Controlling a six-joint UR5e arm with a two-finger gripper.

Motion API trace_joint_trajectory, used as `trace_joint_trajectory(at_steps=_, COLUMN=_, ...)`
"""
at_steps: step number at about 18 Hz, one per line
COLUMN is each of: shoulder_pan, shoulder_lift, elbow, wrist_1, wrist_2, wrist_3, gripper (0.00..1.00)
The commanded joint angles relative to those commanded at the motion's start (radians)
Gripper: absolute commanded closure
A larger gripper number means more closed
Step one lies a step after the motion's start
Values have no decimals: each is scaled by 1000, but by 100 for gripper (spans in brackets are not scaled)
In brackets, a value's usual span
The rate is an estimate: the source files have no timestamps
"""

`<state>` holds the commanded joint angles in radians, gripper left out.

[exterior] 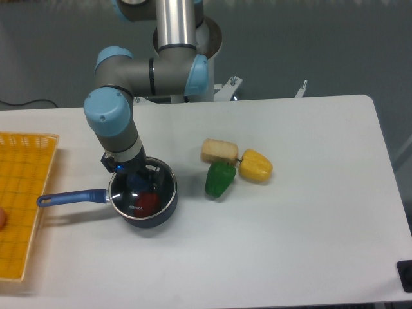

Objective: Close the pot lid
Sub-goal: 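Open the gripper and release the lid knob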

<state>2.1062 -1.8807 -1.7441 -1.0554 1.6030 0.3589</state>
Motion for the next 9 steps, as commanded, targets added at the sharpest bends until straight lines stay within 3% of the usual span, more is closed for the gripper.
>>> trace_joint_trajectory(at_steps=5, shoulder_pan=8, shoulder_lift=24, elbow=15, wrist_1=-2, wrist_2=2, wrist_3=14, gripper=0)
trace_joint_trajectory(at_steps=9, shoulder_pan=55, shoulder_lift=66, elbow=44, wrist_1=-40, wrist_2=-2, wrist_3=69, gripper=0)
